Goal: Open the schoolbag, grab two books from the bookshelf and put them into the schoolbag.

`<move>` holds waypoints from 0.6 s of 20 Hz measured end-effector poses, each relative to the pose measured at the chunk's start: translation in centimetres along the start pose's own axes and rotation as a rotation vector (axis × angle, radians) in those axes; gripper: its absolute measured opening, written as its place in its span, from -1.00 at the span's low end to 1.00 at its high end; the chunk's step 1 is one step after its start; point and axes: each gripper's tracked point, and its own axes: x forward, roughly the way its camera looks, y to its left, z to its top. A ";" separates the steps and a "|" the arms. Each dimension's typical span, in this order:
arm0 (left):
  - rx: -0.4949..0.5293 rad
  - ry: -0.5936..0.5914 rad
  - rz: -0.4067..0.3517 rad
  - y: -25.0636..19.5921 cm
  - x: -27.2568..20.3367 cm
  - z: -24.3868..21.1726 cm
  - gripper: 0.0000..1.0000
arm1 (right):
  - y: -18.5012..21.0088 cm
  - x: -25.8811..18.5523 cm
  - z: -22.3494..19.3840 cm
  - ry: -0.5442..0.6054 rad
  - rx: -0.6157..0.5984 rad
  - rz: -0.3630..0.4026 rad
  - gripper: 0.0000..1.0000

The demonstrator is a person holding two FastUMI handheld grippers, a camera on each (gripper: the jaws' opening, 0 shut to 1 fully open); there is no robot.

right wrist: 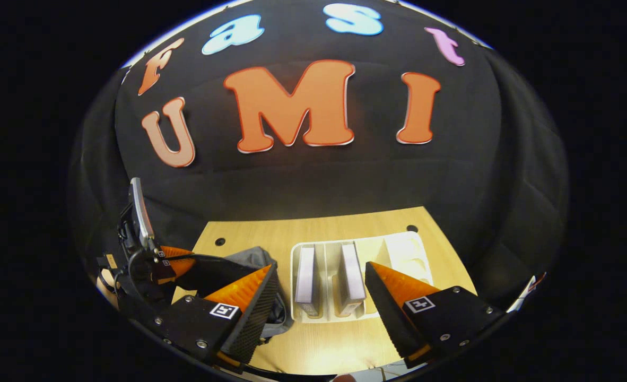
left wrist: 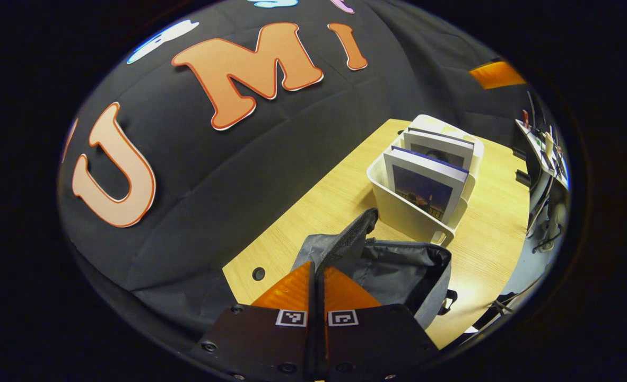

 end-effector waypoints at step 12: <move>-0.130 0.021 -0.074 0.5 1.0 1.1 -0.99 | -0.3 14.9 -5.6 0.485 0.003 -0.070 0.98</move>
